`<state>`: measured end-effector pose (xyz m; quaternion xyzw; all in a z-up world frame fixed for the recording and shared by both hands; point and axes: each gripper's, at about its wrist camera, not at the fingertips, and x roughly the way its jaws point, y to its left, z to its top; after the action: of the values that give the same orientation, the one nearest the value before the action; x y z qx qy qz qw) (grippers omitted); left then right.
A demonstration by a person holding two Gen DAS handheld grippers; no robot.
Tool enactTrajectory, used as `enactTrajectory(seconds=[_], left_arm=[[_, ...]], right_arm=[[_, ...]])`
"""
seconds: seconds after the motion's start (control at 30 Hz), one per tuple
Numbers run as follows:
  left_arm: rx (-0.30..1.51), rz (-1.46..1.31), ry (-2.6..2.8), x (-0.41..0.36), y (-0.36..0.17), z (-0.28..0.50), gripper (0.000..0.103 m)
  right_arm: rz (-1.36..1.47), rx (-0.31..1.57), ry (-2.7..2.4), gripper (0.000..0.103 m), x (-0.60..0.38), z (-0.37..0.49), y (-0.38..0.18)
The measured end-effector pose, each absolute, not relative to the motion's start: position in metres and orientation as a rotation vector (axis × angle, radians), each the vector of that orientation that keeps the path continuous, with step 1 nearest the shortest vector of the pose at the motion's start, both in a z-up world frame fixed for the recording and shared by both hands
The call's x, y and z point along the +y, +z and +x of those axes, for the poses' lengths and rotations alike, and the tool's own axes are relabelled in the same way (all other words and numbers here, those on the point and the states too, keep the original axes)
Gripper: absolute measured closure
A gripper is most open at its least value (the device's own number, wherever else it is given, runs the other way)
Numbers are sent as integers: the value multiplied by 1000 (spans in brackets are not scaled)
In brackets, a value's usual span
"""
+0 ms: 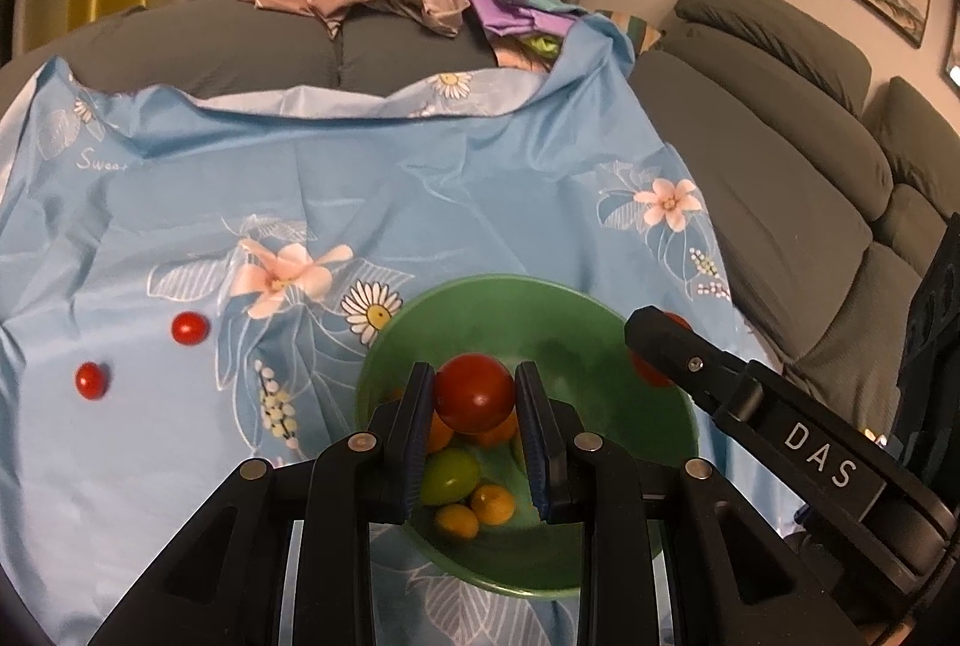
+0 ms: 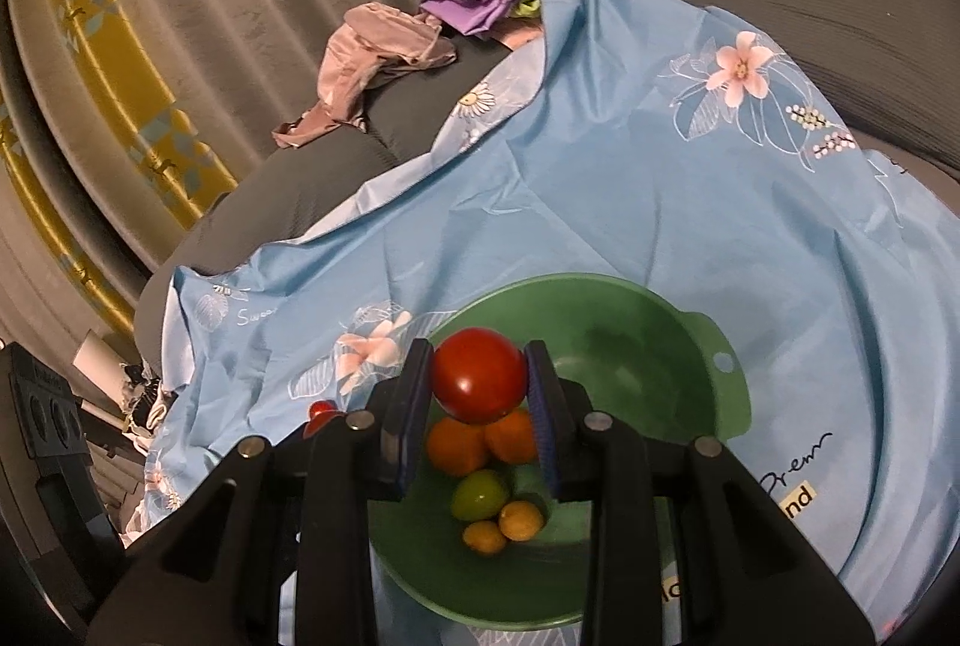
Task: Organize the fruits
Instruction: 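Carry both cherry tomatoes over the green bowl and lower them, then open both grippers to drop the cherry tomatoes into the bowl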
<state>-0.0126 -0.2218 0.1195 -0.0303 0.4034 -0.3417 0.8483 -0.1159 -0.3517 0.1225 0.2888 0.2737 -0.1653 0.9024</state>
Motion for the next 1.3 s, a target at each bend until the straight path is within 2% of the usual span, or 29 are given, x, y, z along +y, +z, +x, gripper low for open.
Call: enactTrajectory(seconds=[1.3], left_arm=[[976, -11, -727, -244, 89, -7, 76]], right_arm=[[595, 702, -435, 71, -370, -105, 97]])
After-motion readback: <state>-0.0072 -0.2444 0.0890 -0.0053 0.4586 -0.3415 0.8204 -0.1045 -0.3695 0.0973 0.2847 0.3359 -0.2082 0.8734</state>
